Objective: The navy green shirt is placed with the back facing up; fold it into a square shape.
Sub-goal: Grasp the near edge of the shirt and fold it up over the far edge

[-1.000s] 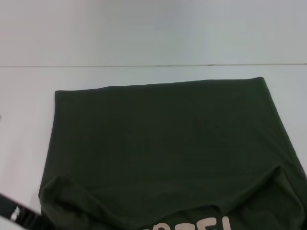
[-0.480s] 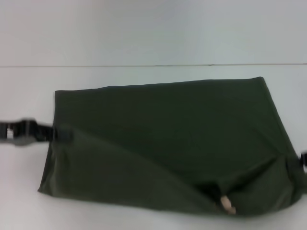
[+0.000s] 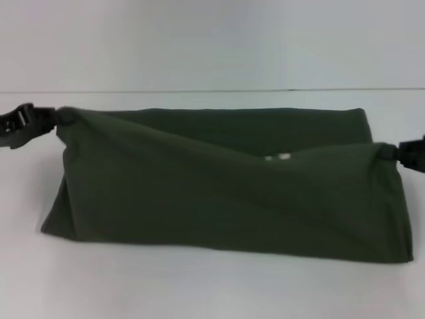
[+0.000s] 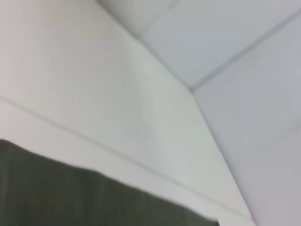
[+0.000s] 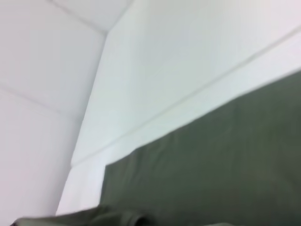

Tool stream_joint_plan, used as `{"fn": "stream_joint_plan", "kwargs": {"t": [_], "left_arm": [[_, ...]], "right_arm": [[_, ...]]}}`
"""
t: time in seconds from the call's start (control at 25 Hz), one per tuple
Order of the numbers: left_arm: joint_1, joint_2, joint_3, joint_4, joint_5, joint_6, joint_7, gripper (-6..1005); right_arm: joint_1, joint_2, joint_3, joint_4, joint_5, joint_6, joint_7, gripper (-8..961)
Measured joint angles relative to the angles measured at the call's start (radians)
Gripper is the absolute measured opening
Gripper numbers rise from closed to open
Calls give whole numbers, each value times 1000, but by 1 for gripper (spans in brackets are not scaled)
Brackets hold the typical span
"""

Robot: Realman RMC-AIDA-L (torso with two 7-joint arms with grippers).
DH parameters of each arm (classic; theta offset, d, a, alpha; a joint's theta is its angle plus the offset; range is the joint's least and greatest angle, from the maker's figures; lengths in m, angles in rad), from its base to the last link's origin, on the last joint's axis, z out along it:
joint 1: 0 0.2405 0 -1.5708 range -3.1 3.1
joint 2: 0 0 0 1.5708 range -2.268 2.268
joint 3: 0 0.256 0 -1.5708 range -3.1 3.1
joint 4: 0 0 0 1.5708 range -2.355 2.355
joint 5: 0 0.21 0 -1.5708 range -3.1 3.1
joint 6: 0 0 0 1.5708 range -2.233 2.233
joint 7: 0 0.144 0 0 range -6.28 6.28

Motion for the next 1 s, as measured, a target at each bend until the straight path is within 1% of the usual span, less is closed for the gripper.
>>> {"fn": "stream_joint_plan", "kwargs": {"t": [0.08,0.2,0.44,0.6,0.72,0.76,0.8,1.0], "left_arm": [[1,-10,2,-28,-38,-56,29,105],[2,-22,1,-57,-95,-124,66,106],[3,-41,3,-86,-169,-187,127,108],[-14,-65,10,-110,-191,-255,184,109],[-26,-85,25,-116,-197,-321,217,110],[-36,-98,28,-118,-199,-367,237,110],[-36,-98,28,-118,-199,-367,237,110],[-54,-118,30,-123,-215,-469,278,112]], "right_arm": [[4,19,1,0,18,57,-17,53],[5,37,-1,0,70,114,-44,52],[12,61,-5,4,169,191,-95,52],[36,81,-12,20,180,270,-139,52],[54,92,-18,44,181,341,-169,53],[65,96,-32,61,181,392,-185,53],[65,96,-32,61,181,392,-185,53],[87,111,-85,90,182,512,-204,53]]}}
